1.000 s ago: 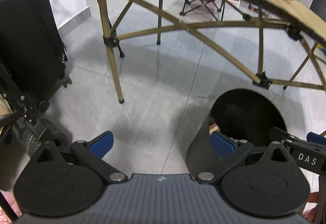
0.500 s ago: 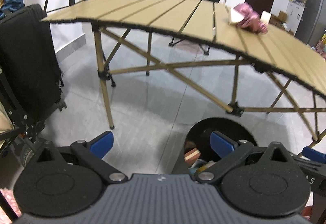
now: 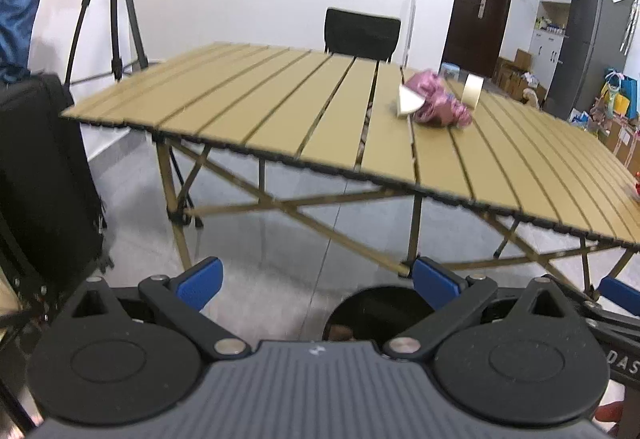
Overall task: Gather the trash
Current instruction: 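Raise both grippers back toward the items on the table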
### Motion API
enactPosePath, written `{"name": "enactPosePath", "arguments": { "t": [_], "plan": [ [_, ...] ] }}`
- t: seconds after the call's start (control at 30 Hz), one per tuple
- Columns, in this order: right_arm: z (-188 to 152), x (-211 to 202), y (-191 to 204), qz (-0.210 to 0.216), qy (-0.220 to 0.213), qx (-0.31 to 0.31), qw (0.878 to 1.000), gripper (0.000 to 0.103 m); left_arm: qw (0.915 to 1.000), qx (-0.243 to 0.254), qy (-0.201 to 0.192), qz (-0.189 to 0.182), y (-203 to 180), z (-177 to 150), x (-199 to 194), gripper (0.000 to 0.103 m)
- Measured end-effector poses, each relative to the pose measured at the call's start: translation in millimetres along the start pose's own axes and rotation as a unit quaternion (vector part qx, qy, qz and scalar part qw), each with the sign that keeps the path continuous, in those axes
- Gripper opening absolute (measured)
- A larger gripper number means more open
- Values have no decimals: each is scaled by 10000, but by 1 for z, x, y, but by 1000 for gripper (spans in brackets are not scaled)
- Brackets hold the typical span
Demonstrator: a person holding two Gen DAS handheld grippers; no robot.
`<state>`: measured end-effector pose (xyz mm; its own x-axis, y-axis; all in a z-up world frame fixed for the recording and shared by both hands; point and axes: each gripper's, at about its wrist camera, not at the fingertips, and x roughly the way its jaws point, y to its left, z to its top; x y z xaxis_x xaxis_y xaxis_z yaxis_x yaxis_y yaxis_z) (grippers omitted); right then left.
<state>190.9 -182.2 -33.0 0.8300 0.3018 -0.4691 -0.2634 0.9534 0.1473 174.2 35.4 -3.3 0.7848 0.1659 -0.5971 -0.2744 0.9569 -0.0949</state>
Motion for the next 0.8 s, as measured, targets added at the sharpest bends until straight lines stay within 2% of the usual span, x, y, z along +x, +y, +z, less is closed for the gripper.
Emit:
{"name": "enactPosePath", "arguments": {
  "t": [0.23, 0.33, 0.6, 0.8],
  "plan": [
    [24, -5, -5, 94, -586, -109, 9982, 103, 9996, 20, -287, -17, -15, 28, 4, 103],
    [36, -2, -11, 1, -781, -76, 9969, 103, 9992, 30, -397, -34, -20, 40, 8, 103],
    [67, 17, -25, -170, -1075, -16, 9941, 103, 9980, 111, -623, -10, -36, 72, 29, 103],
    [84, 39, -32, -287, -1216, -29, 9922, 103, 9978, 159, -640, 1, -44, 93, 53, 103]
  ]
}}
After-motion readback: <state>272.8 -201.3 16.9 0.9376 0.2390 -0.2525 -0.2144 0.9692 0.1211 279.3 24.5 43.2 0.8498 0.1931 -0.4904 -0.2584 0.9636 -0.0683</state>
